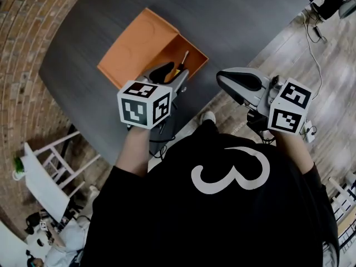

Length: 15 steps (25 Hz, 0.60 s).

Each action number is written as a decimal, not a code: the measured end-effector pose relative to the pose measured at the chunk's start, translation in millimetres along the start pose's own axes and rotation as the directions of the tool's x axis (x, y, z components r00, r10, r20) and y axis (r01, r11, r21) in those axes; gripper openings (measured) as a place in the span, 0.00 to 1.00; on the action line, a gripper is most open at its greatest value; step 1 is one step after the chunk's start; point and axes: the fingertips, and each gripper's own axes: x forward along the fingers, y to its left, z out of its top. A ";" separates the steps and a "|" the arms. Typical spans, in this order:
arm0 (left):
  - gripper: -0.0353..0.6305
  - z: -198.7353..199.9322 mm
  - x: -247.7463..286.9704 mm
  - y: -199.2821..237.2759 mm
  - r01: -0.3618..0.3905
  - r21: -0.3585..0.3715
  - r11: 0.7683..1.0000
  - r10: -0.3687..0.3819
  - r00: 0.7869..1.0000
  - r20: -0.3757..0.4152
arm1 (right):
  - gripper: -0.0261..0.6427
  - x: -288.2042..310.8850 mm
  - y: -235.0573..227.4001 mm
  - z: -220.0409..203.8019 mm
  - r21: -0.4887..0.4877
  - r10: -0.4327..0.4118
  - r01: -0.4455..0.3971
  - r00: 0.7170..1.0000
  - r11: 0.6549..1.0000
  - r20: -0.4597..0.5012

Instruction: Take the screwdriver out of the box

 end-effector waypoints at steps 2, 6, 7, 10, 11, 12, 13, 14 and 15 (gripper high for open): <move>0.34 -5.6 6.7 4.5 -0.015 -0.008 1.000 0.015 1.000 -0.025 | 0.04 -0.3 -2.8 -3.3 0.008 0.001 -0.001 1.000 1.000 -0.003; 0.35 -21.3 16.8 15.1 -0.052 -0.001 0.999 0.052 0.994 -0.095 | 0.04 -0.5 -5.6 -7.7 0.026 0.003 -0.003 1.000 1.000 -0.001; 0.35 -25.4 19.1 16.8 -0.057 0.005 0.998 0.057 0.992 -0.115 | 0.04 -0.7 -6.1 -8.6 0.029 0.003 -0.003 1.000 1.000 -0.001; 0.35 -37.7 25.3 20.3 -0.063 0.012 0.998 0.064 0.983 -0.170 | 0.04 -1.4 -9.0 -11.4 0.034 -0.002 0.002 1.000 0.999 0.002; 0.35 -41.7 27.3 21.9 -0.067 0.014 0.998 0.068 0.980 -0.189 | 0.04 -1.4 -10.5 -12.1 0.038 -0.004 0.004 1.000 0.999 0.005; 0.35 -45.1 29.3 24.0 -0.072 0.016 0.997 0.074 0.976 -0.205 | 0.04 -1.3 -12.3 -12.2 0.043 -0.005 0.005 1.000 0.999 0.009; 0.36 -47.4 31.4 26.5 -0.078 0.019 0.997 0.080 0.972 -0.220 | 0.04 -1.1 -14.2 -11.7 0.048 -0.005 0.005 1.000 0.999 0.012; 0.36 -48.4 33.1 29.0 -0.083 0.020 0.996 0.085 0.969 -0.231 | 0.04 -0.8 -16.3 -10.5 0.052 -0.005 0.004 1.000 0.999 0.013; 0.36 -48.4 34.2 31.3 -0.087 0.020 0.996 0.089 0.967 -0.239 | 0.04 -0.4 -18.6 -9.2 0.055 -0.006 0.006 1.000 0.998 0.014</move>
